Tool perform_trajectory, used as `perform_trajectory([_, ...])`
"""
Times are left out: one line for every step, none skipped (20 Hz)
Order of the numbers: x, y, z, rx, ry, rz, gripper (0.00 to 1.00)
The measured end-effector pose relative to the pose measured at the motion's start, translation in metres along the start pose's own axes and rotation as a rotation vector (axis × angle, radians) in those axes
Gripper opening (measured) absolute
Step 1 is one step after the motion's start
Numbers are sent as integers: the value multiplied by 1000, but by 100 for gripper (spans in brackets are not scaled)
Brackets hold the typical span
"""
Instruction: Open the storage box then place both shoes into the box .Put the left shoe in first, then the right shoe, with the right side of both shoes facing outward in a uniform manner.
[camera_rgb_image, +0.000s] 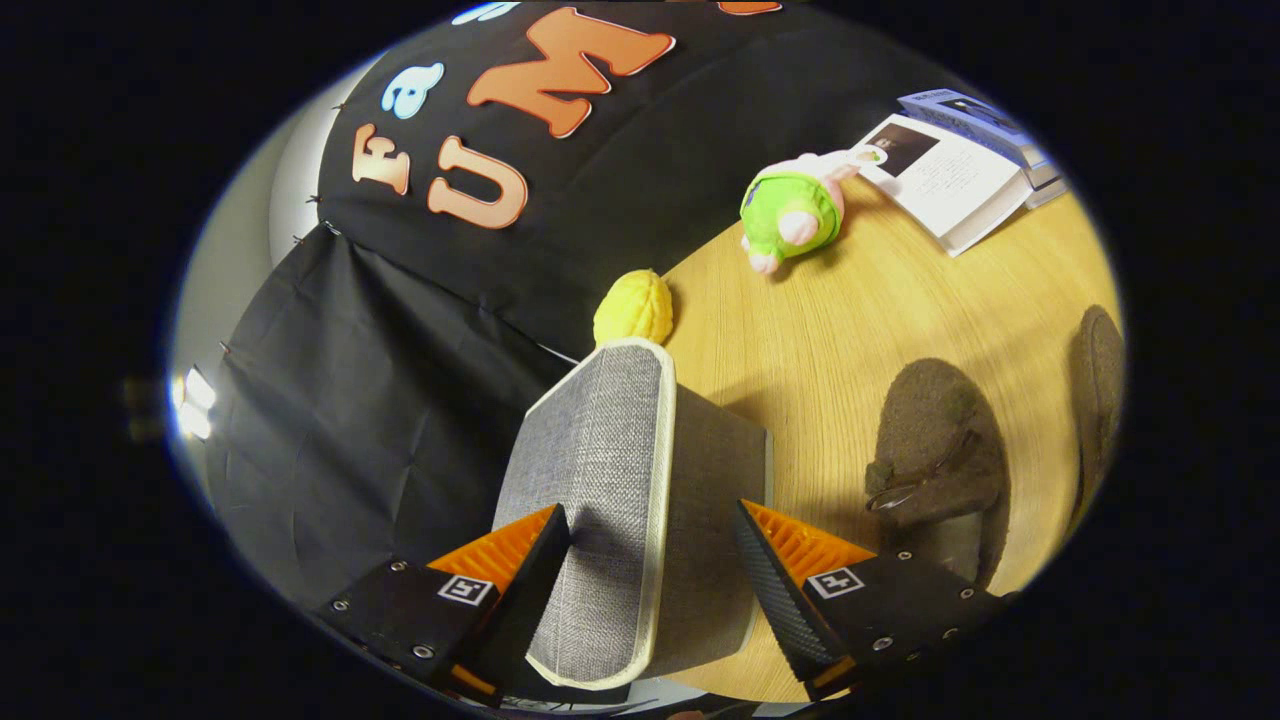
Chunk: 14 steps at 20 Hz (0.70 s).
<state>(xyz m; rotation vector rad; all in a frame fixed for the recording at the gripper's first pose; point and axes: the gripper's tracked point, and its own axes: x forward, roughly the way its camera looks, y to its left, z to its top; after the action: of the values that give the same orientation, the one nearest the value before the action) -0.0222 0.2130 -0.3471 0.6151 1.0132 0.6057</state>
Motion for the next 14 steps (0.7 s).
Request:
perform_trajectory([2,1,-2,32,7,24,98])
perform_trajectory([4,3,-1,65,10,43,98])
perform_trajectory([6,5,-2,86,17,58,98])
perform_trajectory([8,7,-4,94,26,68,98])
perform_trajectory([11,10,-10,96,45,78,98])
perform_trajectory([13,14,-16,96,63,92,97])
perform_trajectory([12,18,-18,96,74,106,95])
perform_trajectory([11,21,-17,92,71,114,95])
perform_trajectory([10,22,-17,82,63,107,91])
perform_trajectory([9,23,-16,75,63,109,87])
perform_trajectory([7,25,-16,72,62,108,78])
perform_trajectory([3,26,-14,70,56,108,75])
perform_trajectory([-1,26,-10,70,45,110,69])
perform_trajectory([-4,27,-5,72,30,114,64])
